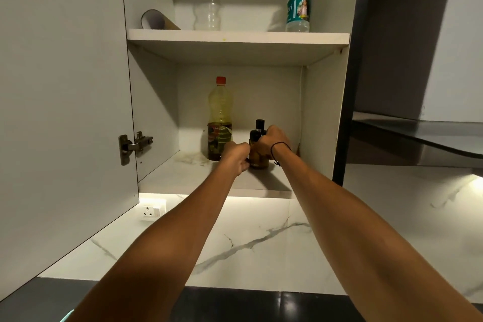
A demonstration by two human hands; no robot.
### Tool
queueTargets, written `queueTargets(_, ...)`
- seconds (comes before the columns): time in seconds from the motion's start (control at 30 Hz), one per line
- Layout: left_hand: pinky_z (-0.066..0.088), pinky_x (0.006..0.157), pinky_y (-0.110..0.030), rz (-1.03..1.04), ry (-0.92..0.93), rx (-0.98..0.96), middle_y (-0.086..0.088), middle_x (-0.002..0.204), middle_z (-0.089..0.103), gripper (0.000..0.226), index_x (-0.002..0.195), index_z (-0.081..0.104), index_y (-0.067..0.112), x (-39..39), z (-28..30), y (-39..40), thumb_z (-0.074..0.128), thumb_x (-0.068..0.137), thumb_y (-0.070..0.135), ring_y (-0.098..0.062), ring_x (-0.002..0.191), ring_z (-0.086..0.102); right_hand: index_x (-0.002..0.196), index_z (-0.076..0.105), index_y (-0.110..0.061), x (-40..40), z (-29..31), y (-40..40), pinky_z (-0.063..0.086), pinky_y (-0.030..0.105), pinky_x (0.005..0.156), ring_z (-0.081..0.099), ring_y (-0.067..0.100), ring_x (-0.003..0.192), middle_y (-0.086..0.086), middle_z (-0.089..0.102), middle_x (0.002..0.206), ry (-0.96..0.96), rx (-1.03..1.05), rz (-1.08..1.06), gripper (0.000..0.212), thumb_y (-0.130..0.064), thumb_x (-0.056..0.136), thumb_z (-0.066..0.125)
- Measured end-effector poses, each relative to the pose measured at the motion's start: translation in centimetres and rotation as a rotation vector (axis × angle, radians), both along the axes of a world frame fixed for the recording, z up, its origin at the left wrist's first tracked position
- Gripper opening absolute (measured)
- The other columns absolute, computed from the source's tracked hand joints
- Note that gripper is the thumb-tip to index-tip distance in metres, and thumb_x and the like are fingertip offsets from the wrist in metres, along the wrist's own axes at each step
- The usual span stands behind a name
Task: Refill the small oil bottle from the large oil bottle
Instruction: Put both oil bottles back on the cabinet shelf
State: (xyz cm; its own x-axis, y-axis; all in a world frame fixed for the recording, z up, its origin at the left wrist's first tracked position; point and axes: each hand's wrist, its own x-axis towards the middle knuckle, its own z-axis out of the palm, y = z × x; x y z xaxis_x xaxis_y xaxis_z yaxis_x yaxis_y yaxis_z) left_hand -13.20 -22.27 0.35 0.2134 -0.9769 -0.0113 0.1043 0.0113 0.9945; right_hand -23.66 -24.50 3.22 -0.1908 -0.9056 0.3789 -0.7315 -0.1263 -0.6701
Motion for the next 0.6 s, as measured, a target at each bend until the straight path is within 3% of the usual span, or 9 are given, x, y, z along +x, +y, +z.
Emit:
queueTargets(0.07, 0.052, 0.085, -0.028, -0.015, 0.012, 0.0, -0.006, 0.085, 0.055, 0.045, 0.148, 0.051, 0.0, -0.3, 0.3, -1.0, 0.047, 0.104, 0.0, -0.017, 0.081, 0.06, 0.117, 0.064, -0.01, 0.2, 0.1, -1.7, 0.058, 0.043, 0.085, 0.066, 0.037, 0.103, 0.014, 0.068, 0.114, -0.016, 0.0, -0.004, 0.035, -0.031, 0.089, 0.07)
queueTargets(0.13, 0.052, 0.088, -0.028, -0.018, 0.022, 0.007, -0.008, 0.101, 0.066, 0.04, 0.146, 0.054, 0.0, -0.4, 0.6, -1.7, 0.047, 0.107, 0.005, -0.019, 0.098, 0.065, 0.118, 0.064, -0.01, 0.4, 0.0, -3.3, 0.058, 0.043, 0.085, 0.067, 0.038, 0.104, 0.015, 0.068, 0.116, -0.044, 0.01, -0.004, 0.038, -0.034, 0.089, 0.07)
queueTargets(0.2, 0.053, 0.086, -0.027, -0.019, 0.038, 0.011, -0.006, 0.09, 0.06, 0.041, 0.145, 0.055, -0.001, -0.7, 0.7, -2.5, 0.046, 0.105, 0.002, -0.015, 0.084, 0.061, 0.119, 0.064, -0.01, 0.5, -0.1, -4.7, 0.058, 0.043, 0.086, 0.067, 0.037, 0.106, 0.016, 0.068, 0.118, -0.065, 0.022, -0.01, 0.038, -0.033, 0.089, 0.071)
queueTargets(0.27, 0.055, 0.073, -0.022, -0.027, 0.052, 0.006, -0.003, 0.077, 0.053, 0.043, 0.146, 0.054, -0.003, -0.8, 0.9, -3.0, 0.046, 0.103, -0.003, -0.011, 0.068, 0.054, 0.119, 0.065, -0.01, 0.5, -0.2, -5.9, 0.057, 0.045, 0.089, 0.067, 0.037, 0.109, 0.016, 0.068, 0.119, -0.077, 0.024, -0.018, 0.034, -0.027, 0.09, 0.069)
queueTargets(0.3, 0.057, 0.066, -0.019, -0.041, 0.064, -0.002, -0.005, 0.08, 0.059, 0.043, 0.146, 0.054, -0.004, -0.9, 1.0, -3.1, 0.047, 0.104, -0.003, -0.011, 0.069, 0.059, 0.118, 0.065, -0.009, 0.4, -0.2, -6.2, 0.057, 0.045, 0.09, 0.066, 0.037, 0.109, 0.016, 0.068, 0.12, -0.083, 0.026, -0.021, 0.032, -0.024, 0.09, 0.068)
queueTargets(0.37, 0.06, 0.075, -0.017, -0.049, 0.058, -0.009, -0.014, 0.106, 0.074, 0.042, 0.146, 0.054, -0.003, -1.2, 1.0, -3.5, 0.046, 0.105, -0.001, -0.016, 0.095, 0.073, 0.118, 0.065, -0.009, 0.2, -0.4, -6.9, 0.057, 0.044, 0.09, 0.066, 0.037, 0.11, 0.015, 0.068, 0.119, -0.101, 0.033, -0.028, 0.032, -0.021, 0.089, 0.068)
queueTargets(0.4, 0.059, 0.072, -0.015, -0.045, 0.042, -0.011, -0.014, 0.106, 0.073, 0.04, 0.143, 0.056, -0.001, -1.4, 0.9, -3.6, 0.044, 0.105, -0.001, -0.016, 0.094, 0.073, 0.119, 0.066, -0.01, 0.0, -0.5, -7.2, 0.057, 0.043, 0.09, 0.066, 0.036, 0.11, 0.014, 0.068, 0.119, -0.11, 0.035, -0.03, 0.032, -0.02, 0.088, 0.069)
queueTargets(0.47, 0.045, 0.044, -0.013, -0.022, -0.002, -0.012, -0.005, 0.077, 0.054, 0.033, 0.131, 0.058, 0.007, -1.5, 0.6, -3.9, 0.041, 0.104, -0.001, -0.011, 0.064, 0.051, 0.121, 0.066, -0.012, -0.1, -0.7, -7.6, 0.057, 0.043, 0.091, 0.067, 0.034, 0.11, 0.013, 0.069, 0.119, -0.125, 0.046, -0.043, 0.035, -0.02, 0.087, 0.071)
queueTargets(0.6, 0.03, 0.05, -0.022, 0.016, -0.079, 0.006, -0.001, 0.072, 0.035, 0.041, 0.142, 0.05, -0.003, -1.0, -0.3, -4.6, 0.042, 0.101, -0.003, -0.01, 0.058, 0.031, 0.123, 0.066, -0.012, -0.5, -0.9, -7.7, 0.058, 0.043, 0.091, 0.067, 0.032, 0.111, 0.011, 0.07, 0.119, -0.14, 0.069, -0.052, 0.048, -0.021, 0.079, 0.085)
